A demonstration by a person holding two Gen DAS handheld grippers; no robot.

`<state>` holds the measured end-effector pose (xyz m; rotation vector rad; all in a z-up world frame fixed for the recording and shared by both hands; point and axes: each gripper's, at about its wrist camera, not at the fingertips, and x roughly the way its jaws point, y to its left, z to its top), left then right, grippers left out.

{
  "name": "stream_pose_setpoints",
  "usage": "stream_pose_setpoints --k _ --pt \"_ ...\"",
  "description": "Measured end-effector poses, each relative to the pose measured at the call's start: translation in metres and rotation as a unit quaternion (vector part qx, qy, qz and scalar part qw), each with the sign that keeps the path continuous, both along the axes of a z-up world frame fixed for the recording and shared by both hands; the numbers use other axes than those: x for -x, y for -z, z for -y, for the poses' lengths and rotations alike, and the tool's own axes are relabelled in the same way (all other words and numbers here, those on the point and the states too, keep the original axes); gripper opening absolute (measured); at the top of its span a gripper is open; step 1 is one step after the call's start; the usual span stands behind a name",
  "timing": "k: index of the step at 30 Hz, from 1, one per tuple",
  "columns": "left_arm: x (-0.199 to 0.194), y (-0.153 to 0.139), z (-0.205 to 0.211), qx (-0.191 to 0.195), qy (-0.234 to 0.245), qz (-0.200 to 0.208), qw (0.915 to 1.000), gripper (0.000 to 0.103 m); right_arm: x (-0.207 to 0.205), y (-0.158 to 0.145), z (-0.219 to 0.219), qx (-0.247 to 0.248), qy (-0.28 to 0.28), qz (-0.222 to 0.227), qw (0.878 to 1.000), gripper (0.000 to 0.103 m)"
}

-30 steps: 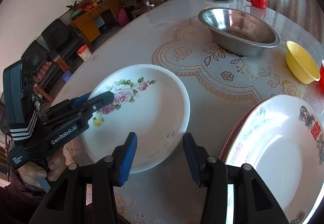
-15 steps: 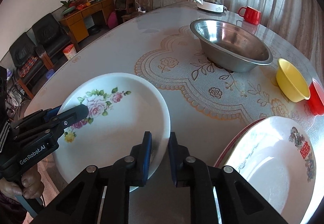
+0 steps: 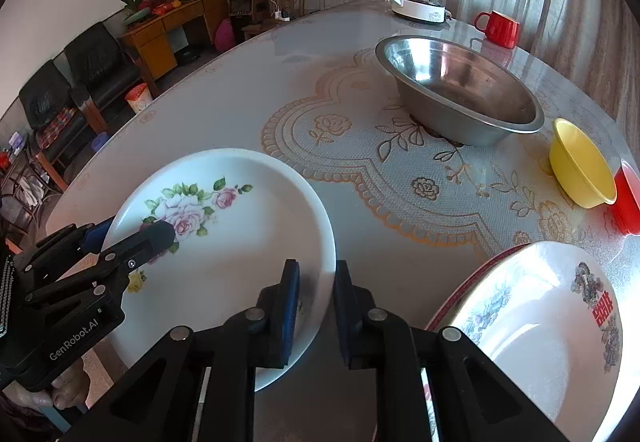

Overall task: Organize plates and bowls
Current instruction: 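Carry the rose-print plate with the left tool over the plate stack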

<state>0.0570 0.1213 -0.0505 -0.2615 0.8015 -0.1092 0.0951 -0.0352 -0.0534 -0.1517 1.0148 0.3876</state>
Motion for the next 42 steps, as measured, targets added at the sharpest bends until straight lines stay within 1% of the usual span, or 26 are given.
stream_pose_setpoints --k 5,7,12,14,16,18,25,30,37,42 --pt "-0.002 0.000 -0.009 0.047 -0.008 -0.010 0.9988 0.033 0.000 -0.009 0.011 -0.045 0.008 0.002 0.999 0.015" --pt "-0.003 -0.001 -0.007 0.051 -0.006 -0.009 0.9986 0.033 0.000 -0.013 0.016 -0.063 0.015 0.005 0.998 0.015" --pt "-0.002 -0.006 -0.007 0.075 -0.003 -0.001 0.9972 0.032 0.001 -0.018 0.027 -0.091 0.033 0.011 0.995 0.015" --pt "0.000 -0.010 -0.004 0.075 0.001 0.008 0.9972 0.032 0.004 -0.021 0.030 -0.104 0.038 0.013 0.994 0.015" --pt "-0.001 -0.013 -0.001 0.071 0.003 0.012 0.9974 0.032 0.007 -0.024 0.032 -0.109 0.044 0.016 0.993 0.015" --pt "-0.002 -0.016 0.000 0.075 0.006 0.014 0.9971 0.032 0.007 -0.026 0.033 -0.111 0.051 0.022 0.992 0.015" --pt "0.000 -0.040 0.012 0.068 0.025 0.054 0.9959 0.032 0.012 -0.038 0.050 -0.134 0.074 0.039 0.987 0.013" --pt "-0.001 -0.052 0.023 0.068 0.043 0.065 0.9946 0.032 0.017 -0.045 0.063 -0.148 0.091 0.048 0.984 0.013" --pt "-0.001 -0.070 0.056 0.068 0.087 0.082 0.9904 0.032 0.031 -0.060 0.098 -0.168 0.127 0.068 0.975 0.013" --pt "0.002 -0.080 0.091 0.070 0.132 0.091 0.9846 0.032 0.045 -0.067 0.131 -0.170 0.165 0.081 0.968 0.013"
